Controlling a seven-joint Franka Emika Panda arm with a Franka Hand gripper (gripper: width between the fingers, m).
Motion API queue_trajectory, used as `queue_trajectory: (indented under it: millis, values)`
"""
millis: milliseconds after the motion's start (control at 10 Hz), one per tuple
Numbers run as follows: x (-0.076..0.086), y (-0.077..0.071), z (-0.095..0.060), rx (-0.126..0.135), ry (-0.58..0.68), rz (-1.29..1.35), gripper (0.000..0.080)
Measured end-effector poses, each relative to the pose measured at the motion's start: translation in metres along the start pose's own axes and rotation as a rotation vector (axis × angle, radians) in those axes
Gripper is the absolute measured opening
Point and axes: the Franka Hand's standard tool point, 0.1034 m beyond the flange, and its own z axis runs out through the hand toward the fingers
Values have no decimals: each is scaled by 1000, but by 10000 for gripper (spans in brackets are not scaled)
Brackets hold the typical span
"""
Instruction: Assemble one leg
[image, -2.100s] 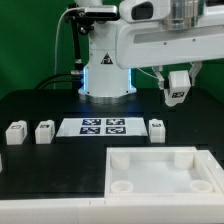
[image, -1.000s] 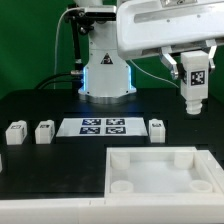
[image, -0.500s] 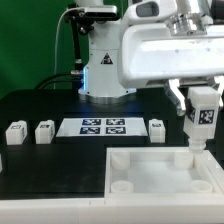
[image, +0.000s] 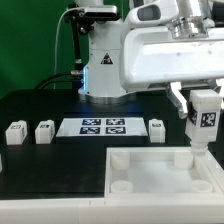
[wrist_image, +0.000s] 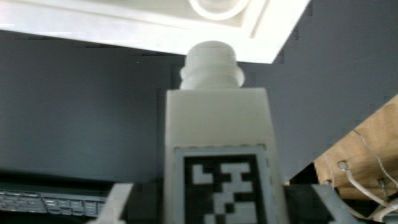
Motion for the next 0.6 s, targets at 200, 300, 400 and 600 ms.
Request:
queue_trajectory:
  millis: [200, 300, 400, 600]
  values:
    - [-10, -4, 12, 7, -21, 2, 290]
    - [-18, -10, 18, 14, -37, -2, 290]
    - [-24, -12, 22, 18, -47, -3, 290]
    - [-28, -13, 26, 20, -52, -4, 290]
